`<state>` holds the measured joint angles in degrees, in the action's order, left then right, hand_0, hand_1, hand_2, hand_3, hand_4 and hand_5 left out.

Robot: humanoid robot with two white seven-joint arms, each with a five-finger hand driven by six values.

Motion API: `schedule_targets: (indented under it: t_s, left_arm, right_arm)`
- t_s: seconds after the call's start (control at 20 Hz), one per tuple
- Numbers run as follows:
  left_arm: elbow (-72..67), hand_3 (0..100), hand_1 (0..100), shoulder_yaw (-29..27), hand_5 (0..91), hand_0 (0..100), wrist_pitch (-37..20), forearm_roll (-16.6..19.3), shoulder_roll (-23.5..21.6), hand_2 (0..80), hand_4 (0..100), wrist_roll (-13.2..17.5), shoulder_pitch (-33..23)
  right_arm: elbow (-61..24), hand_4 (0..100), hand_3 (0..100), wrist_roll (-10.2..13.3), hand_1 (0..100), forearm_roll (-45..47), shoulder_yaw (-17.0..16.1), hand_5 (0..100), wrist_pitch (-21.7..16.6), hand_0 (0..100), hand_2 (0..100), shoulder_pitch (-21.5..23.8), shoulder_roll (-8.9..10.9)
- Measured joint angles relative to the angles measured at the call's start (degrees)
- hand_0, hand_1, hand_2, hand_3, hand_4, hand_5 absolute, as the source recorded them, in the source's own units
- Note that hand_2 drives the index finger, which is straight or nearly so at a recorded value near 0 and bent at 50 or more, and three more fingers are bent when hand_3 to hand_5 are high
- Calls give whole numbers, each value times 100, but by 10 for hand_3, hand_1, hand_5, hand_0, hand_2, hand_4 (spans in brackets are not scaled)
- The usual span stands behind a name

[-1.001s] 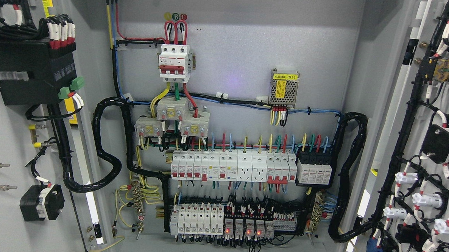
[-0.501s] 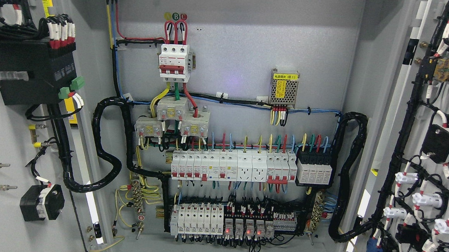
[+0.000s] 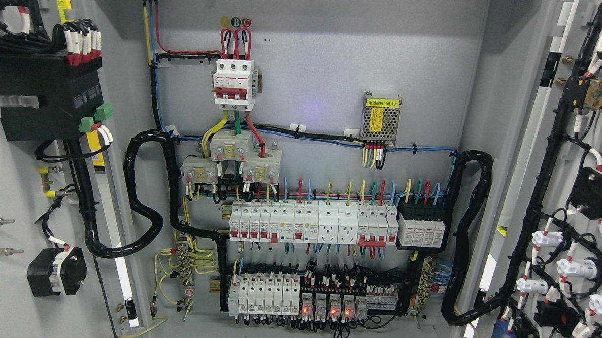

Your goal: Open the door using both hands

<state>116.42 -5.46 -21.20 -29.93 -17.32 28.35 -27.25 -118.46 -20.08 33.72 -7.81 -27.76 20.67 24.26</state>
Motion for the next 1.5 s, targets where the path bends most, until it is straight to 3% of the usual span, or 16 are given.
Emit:
schedule_targets:
  t_s: [0.45, 0.8, 1.2, 1.5]
  left_arm:
    - [47, 0, 0, -464, 0, 0, -44, -347, 124, 0, 0, 13, -229]
    - [6, 0, 0, -901, 0, 0, 357, -788, 154, 0, 0, -9, -261]
    - [-261, 0, 0, -1371, 0, 0, 458, -1600, -136, 0, 0, -8, -276]
    - [-667, 0, 0, -1588, 0, 0, 555, -1935, -445, 0, 0, 10, -170]
  right_arm:
    - [16, 0, 0, 0, 83, 366, -333, 0, 0, 215, 0, 223, -59]
    - [24, 0, 0, 0, 84, 743, -680, 0, 66, 215, 0, 325, -127]
    - [37, 0, 0, 0, 83, 1081, -1094, 0, 205, 215, 0, 391, -189]
    - [49, 0, 0, 0, 82, 1338, -1370, 0, 336, 215, 0, 449, -218]
